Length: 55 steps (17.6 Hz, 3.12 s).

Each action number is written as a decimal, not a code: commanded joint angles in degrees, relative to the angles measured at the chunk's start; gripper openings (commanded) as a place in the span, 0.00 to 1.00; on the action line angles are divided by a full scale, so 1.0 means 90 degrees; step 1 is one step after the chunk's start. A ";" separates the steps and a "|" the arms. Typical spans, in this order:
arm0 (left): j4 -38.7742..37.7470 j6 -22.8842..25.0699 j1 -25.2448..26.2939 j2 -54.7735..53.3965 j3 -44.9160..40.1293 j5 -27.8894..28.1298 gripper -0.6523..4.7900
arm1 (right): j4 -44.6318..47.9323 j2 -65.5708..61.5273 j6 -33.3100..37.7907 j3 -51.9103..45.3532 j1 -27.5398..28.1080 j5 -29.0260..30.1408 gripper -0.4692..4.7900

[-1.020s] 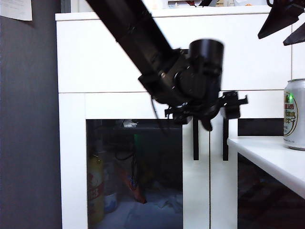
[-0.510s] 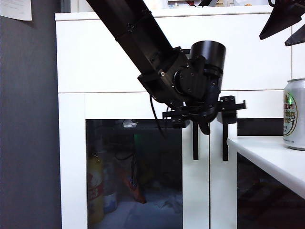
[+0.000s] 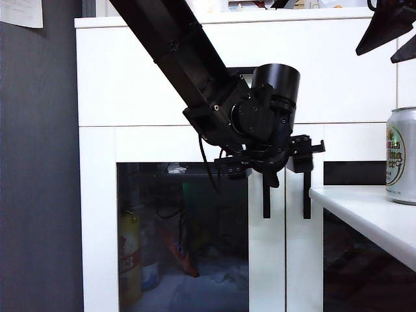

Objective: Open the left door of the white cabinet, pick up a can of beverage from the table on the right, place it inside the cabinet, and finally close the cabinet door.

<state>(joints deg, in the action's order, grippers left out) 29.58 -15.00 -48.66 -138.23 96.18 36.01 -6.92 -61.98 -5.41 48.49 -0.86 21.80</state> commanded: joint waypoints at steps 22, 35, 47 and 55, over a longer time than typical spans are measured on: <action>0.0097 0.0000 -0.0017 0.0024 0.0022 -0.0024 0.11 | 0.0311 0.0291 0.0250 0.0041 0.0078 -0.0311 0.79; 0.0959 0.0000 -0.0056 0.0024 0.0024 -0.0027 0.11 | 0.0267 0.0741 0.0646 0.0046 0.0180 -0.0250 0.79; 0.2659 0.0000 -0.0270 0.0039 -0.0920 -0.0019 0.11 | -0.0046 0.1001 0.0597 0.0046 0.0182 -0.0243 0.79; 0.3235 0.0000 -0.0469 0.0036 -0.1054 -0.0015 0.11 | -0.0083 0.1008 0.0600 0.0046 0.0180 -0.0243 0.79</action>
<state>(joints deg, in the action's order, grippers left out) 51.37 -13.13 -51.27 -138.93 86.46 38.20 -8.12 -53.21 0.10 48.64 0.71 19.33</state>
